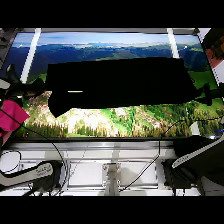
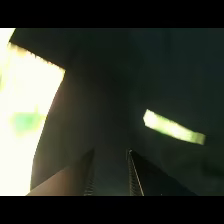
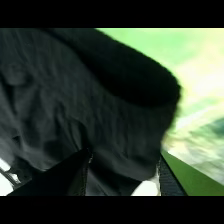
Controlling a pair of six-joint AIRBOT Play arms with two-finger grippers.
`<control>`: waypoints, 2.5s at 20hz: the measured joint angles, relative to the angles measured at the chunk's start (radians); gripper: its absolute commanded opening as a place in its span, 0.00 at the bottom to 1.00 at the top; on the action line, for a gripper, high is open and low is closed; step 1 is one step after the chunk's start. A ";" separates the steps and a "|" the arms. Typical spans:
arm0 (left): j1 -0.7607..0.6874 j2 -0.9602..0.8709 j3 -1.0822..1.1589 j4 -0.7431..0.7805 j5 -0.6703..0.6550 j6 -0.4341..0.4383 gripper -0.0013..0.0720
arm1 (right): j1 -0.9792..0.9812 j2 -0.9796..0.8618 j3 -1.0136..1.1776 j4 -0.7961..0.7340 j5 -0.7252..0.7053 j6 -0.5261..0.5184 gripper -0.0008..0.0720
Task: Fold the clothes and pants, and hang the long-sleeved shirts on hangers.
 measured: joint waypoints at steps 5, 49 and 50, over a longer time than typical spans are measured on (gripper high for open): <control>0.117 0.061 -0.143 0.022 -0.212 0.000 0.42 | 0.040 -0.018 0.000 0.002 -0.069 -0.024 0.18; 0.377 0.343 -0.398 -0.289 -0.109 0.146 0.02 | 0.049 0.301 -0.077 -0.045 0.188 -0.134 0.03; 0.386 0.349 -0.385 -0.289 -0.121 0.169 0.02 | 0.048 0.344 -0.117 -0.066 0.192 -0.132 0.03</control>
